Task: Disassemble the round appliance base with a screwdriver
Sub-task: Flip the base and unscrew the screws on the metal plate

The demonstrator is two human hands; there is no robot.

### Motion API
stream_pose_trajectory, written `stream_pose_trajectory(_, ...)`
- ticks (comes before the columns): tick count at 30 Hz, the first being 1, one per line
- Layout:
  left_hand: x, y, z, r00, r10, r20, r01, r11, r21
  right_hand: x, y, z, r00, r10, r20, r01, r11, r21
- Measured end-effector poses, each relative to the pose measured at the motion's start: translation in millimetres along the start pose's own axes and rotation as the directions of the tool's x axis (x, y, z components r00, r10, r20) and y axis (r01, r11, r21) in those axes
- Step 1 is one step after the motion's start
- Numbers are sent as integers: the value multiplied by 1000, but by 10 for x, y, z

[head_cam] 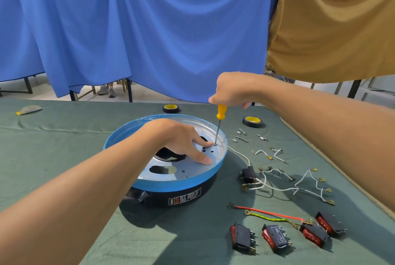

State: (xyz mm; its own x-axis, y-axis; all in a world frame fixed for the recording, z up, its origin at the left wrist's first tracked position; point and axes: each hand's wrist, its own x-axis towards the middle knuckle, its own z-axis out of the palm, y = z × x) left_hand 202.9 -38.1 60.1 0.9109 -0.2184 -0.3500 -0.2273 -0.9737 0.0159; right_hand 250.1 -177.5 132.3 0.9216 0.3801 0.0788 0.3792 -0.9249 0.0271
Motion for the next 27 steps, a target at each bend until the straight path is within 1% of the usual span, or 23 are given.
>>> stream_pose_trajectory(5,9,-15,12,1000,1,-10,-1,1000,-18,-14,35,-91,990,-19,136,4,994,110)
stream_pose_trajectory(7,10,-18,11,1000,-1,-8,0,1000,-19,-14,36,-89,985,-12,169,0,998,70)
stream_pose_trajectory(8,12,-21,11,1000,-2,1,2,1000,-16,-2,42,-75,988,-7,156,2,1000,31)
stream_pose_trajectory(10,15,-23,11,1000,-4,15,4,1000,-14,11,53,-34,997,18,77,-15,999,-33)
stream_pose_trajectory(12,25,-20,14,1000,0,5,0,1000,-19,14,53,9,1000,1,15,0,998,-69)
stream_pose_trajectory(14,34,-21,13,1000,5,-2,-5,1000,-24,-5,37,8,1000,-4,23,5,999,-32)
stream_pose_trajectory(16,38,-29,10,1000,2,8,-2,1000,-25,-7,24,-16,997,0,83,-2,999,33)
stream_pose_trajectory(18,37,-32,5,1000,0,18,1,1000,-24,-10,10,-34,995,8,100,-12,999,43)
stream_pose_trajectory(20,37,-35,6,1000,-1,16,1,1000,-26,-11,-3,-23,999,15,43,-14,1000,-18)
stream_pose_trajectory(22,38,-33,9,1000,1,11,-1,1000,-29,-17,-4,14,999,-10,-38,7,997,-76)
stream_pose_trajectory(24,37,-30,9,1000,2,16,-1,1000,-26,-6,-1,44,999,-18,-47,16,999,-47)
stream_pose_trajectory(27,30,-25,3,1000,4,21,-4,1000,-20,0,12,-5,999,-1,50,-4,996,93)
